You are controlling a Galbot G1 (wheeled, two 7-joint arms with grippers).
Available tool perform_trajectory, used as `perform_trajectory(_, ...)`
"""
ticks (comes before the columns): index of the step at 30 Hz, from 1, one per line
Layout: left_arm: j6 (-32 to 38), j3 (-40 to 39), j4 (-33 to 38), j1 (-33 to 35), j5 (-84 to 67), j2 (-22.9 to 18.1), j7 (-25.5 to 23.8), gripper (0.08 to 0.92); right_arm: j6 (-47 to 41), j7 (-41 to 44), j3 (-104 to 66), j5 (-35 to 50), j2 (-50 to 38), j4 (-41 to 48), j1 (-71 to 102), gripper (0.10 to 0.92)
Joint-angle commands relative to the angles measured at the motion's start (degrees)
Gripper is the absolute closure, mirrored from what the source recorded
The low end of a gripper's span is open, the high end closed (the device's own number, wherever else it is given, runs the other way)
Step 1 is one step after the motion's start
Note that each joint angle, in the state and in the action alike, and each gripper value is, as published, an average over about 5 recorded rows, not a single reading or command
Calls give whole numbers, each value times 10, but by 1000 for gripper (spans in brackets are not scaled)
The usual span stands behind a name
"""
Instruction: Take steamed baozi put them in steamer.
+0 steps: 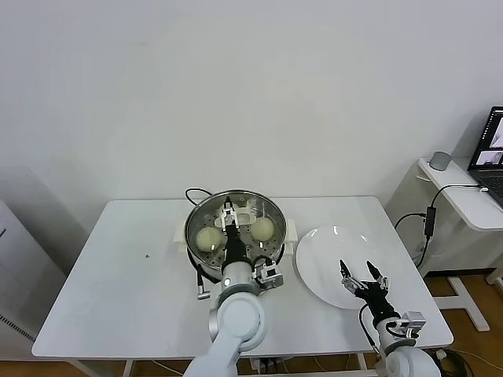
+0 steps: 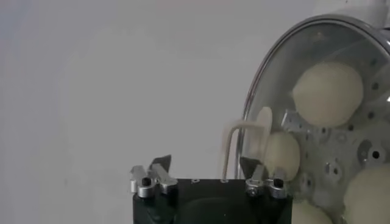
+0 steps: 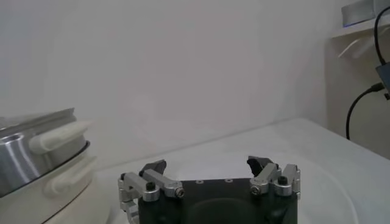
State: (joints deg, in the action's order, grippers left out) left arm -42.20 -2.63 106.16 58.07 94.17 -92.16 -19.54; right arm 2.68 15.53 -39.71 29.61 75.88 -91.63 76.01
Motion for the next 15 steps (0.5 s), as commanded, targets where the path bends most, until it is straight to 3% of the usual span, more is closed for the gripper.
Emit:
perform_trajectory(1,-28,10,105,44,2,24,-8,178,0,0,1,0,1,-2,0,203)
perform_trajectory(7,-28,53,153,71,-36,33,12,177,-1,3,5,-2,3,-11,6,203)
perform_trajectory(12,-15,128,182,91,-210,53,118,177,9,17,16,-5,1,-29,19,203)
perform_trajectory(15,63,206,199,105,-376,60,144,177,23,30,23,-15,-1,-45,29,203)
